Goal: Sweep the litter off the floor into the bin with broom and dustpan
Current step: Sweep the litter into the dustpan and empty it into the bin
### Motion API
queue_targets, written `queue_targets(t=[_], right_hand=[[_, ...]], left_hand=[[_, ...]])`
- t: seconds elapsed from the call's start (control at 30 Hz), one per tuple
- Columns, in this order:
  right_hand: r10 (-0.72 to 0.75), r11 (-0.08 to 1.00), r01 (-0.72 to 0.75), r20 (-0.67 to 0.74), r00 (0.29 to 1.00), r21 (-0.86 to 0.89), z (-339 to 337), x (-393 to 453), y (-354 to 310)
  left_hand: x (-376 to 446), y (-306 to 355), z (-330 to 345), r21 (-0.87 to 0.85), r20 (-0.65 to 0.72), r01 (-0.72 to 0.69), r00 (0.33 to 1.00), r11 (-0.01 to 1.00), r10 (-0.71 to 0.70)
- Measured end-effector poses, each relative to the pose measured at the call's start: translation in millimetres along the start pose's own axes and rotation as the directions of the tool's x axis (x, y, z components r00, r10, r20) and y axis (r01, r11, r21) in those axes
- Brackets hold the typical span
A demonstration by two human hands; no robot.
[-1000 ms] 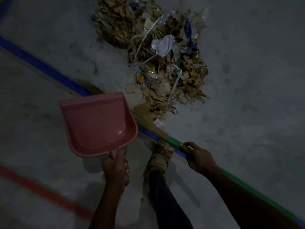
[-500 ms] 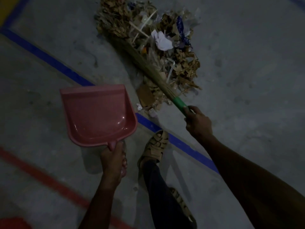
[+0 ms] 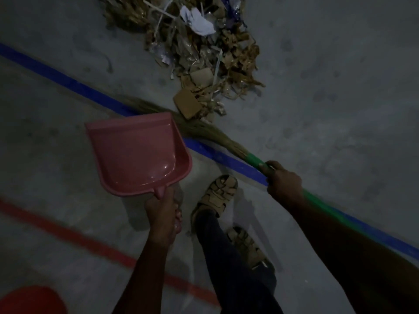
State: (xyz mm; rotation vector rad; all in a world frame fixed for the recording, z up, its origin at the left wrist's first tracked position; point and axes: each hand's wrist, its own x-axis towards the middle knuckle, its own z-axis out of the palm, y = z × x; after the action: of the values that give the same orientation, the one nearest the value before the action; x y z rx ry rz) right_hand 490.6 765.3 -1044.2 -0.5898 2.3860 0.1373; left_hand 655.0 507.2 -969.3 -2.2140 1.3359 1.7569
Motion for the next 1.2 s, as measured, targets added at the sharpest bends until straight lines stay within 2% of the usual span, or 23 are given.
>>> queue_targets(t=[0.17,0.37,0.53,0.67,1.0,1.2], right_hand=[[0.031,0.999,-0.033,-0.101,0.994,-0.017,-29.9,40.1,-11.1],[0.057,0.998,-0.061,-0.269,0.961,-0.005,-83.9,89.2,-32.3],[-0.006,0.999,-0.010,-0.348,0.938,-0.044,-95.6,82.9,-42.8],[0.010,1.000,-0.016,-0.394,0.919,-0.013,-85.0,64.0,-51.7],[0.106,0.976,-0.017,-0.402,0.909,0.219,-97.0,78.4,-84.8],[0.082,0.912,0.069,-0.346,0.935,0.404,-113.5,104.9,-111.1]], left_hand=[[7.0,10.1,18.4,0.077,0.051,-0.054,0.997,0.996,0.050],[14.9,22.4,27.3,0.084,0.046,-0.045,0.998,0.995,0.041],[24.7,38.1,20.5,0.055,0.045,-0.023,0.999,0.998,0.021],[38.7,56.1,12.3,0.051,0.030,-0.025,0.999,0.998,0.024],[69.3,117.7,5.1,0.121,0.050,-0.063,0.997,0.991,0.057],[88.0,151.1,-0.2,0.159,0.030,-0.078,0.997,0.984,0.074]])
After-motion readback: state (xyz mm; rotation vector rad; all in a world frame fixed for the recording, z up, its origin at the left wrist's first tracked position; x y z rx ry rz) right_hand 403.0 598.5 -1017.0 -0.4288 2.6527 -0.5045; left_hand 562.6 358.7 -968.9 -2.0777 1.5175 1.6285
